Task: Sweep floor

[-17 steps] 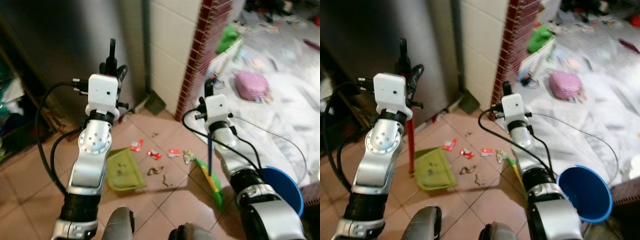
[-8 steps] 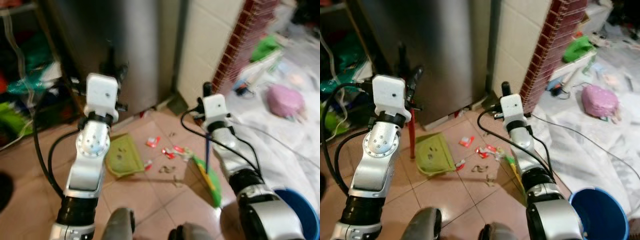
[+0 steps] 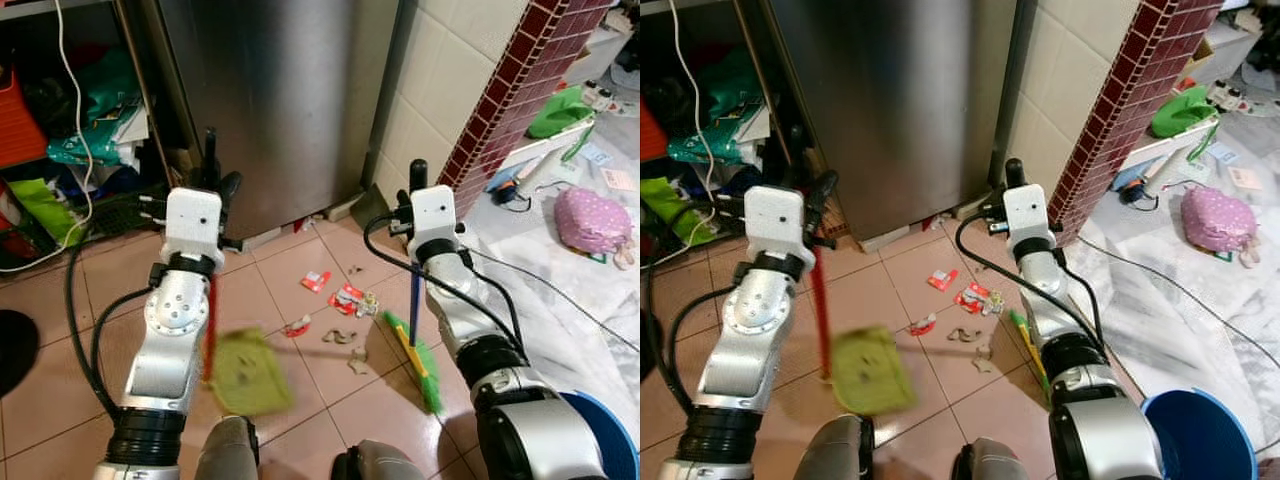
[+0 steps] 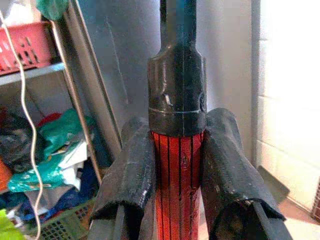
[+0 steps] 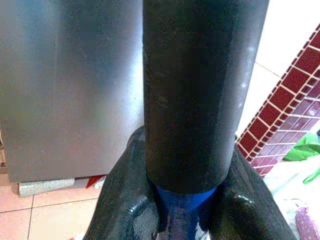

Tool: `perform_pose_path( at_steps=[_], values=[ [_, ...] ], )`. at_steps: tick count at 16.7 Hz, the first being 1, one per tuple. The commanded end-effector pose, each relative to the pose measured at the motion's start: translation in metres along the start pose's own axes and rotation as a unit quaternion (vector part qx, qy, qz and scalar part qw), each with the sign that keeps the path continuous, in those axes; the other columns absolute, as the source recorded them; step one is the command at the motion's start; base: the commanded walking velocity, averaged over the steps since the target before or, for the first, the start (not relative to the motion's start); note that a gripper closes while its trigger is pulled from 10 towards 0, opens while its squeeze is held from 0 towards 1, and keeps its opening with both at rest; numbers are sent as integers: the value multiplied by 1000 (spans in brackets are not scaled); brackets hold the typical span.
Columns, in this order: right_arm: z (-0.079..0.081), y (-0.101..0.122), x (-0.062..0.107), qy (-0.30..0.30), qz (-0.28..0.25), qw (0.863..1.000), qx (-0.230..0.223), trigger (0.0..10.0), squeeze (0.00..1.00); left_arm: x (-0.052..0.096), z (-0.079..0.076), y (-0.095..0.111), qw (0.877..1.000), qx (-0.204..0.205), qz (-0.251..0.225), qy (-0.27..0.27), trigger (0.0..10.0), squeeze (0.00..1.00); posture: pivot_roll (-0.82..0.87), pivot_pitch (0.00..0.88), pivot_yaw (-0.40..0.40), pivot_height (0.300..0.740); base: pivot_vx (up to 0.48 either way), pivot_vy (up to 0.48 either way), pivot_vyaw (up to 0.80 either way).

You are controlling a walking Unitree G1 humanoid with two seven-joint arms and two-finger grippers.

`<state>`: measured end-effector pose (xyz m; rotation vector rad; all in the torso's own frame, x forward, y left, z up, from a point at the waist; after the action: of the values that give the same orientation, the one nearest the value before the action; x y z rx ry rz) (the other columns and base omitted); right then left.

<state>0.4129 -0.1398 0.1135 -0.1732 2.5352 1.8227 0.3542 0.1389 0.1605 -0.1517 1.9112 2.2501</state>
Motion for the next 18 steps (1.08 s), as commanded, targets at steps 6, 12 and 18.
perform_pose_path(
  at_steps=[6, 12, 18],
  values=[
    [-15, -2, 3, -27, 9, 1000, -10, 10000, 0, -5, -4, -1, 999, -28, -33, 9, 10000, 0, 27, 149, -101, 740, 0, 0, 0],
    [-18, -5, 5, -30, 16, 999, -16, 10000, 0, -9, -8, 0, 999, -27, -45, -1, 10000, 0, 22, 148, -89, 740, 0, 0, 0],
    [-15, -3, 4, -26, 15, 999, -19, 10000, 0, -11, -8, 2, 998, -31, -51, -4, 10000, 0, 29, 137, -91, 740, 89, 0, 0]
  ],
)
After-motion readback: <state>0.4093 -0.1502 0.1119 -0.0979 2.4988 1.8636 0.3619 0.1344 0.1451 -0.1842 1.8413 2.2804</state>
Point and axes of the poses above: a point about 5 cm out from each wrist's last joint towards the gripper, its own x axis pointing back from the gripper into the wrist, its own y axis along the axis of the wrist's last joint, z = x × y, the point moved 6 cm from there along -x, pointing out of the wrist towards the gripper, and after that the axes turned 3 degrees about x, right-handed, at the moved point
